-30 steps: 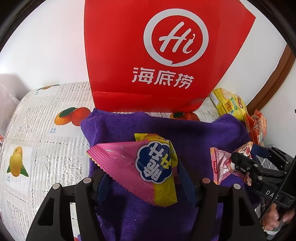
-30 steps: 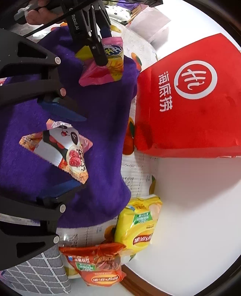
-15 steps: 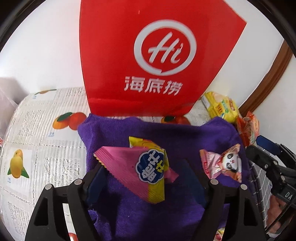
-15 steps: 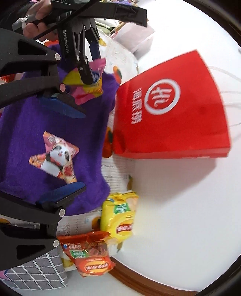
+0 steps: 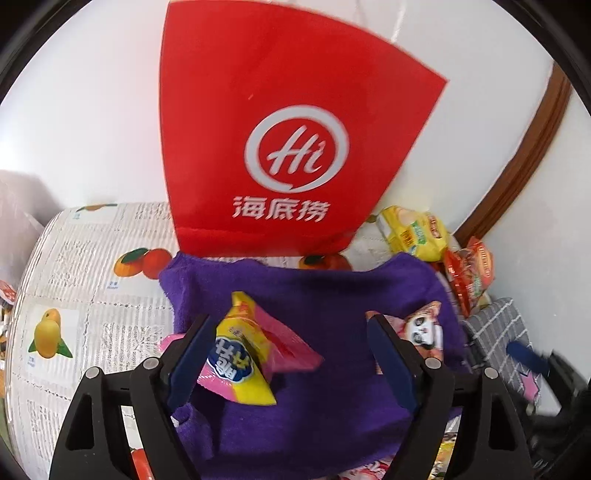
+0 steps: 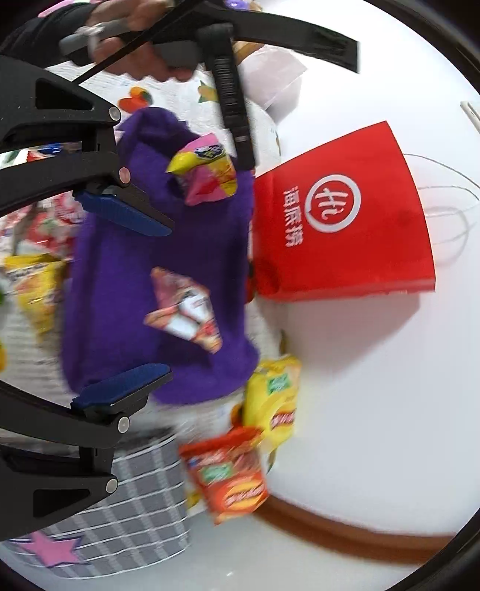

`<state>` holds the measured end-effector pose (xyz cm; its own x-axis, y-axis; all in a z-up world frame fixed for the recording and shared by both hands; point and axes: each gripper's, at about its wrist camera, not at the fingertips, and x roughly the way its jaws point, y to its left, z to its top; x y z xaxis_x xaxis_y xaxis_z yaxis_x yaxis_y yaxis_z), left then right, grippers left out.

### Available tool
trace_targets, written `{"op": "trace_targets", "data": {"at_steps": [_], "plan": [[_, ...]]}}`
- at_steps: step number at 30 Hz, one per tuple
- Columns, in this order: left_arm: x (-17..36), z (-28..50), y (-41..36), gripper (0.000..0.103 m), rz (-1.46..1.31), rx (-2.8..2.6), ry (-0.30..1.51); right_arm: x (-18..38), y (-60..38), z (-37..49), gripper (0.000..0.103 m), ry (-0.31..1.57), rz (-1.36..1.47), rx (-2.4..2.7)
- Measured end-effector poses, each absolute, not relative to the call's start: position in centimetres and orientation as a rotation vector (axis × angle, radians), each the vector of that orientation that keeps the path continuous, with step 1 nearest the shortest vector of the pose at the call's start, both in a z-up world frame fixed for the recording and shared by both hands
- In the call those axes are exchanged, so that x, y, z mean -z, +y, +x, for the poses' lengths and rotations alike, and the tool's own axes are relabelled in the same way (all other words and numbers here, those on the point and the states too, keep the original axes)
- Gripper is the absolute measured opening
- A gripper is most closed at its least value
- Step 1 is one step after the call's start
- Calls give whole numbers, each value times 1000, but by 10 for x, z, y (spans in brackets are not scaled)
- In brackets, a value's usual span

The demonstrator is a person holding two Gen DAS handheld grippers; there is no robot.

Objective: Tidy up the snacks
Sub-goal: 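Release the pink bag on the towel with the left tool while the right tool grasps the yellow chips bag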

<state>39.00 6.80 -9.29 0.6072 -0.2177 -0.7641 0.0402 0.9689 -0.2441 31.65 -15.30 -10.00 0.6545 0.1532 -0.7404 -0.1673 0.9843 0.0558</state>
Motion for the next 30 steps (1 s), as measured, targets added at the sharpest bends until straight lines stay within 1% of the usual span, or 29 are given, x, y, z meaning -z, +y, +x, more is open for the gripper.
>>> {"op": "trace_targets", "data": {"at_steps": [4, 10, 15, 25, 30], "plan": [[79, 381, 61, 83, -202, 181, 894, 109, -173, 282, 71, 864, 47, -144], [69, 373, 53, 83, -172, 186, 896, 149, -181, 258, 71, 972, 139, -114], [66, 370, 50, 83, -166, 196, 897, 182, -181, 262, 71, 1046, 197, -88], [63, 370, 55, 83, -183, 197, 899, 215, -172, 289, 71, 1142, 280, -59], [62, 371, 58, 83, -186, 195, 897, 218, -174, 290, 64, 1119, 300, -57]]}}
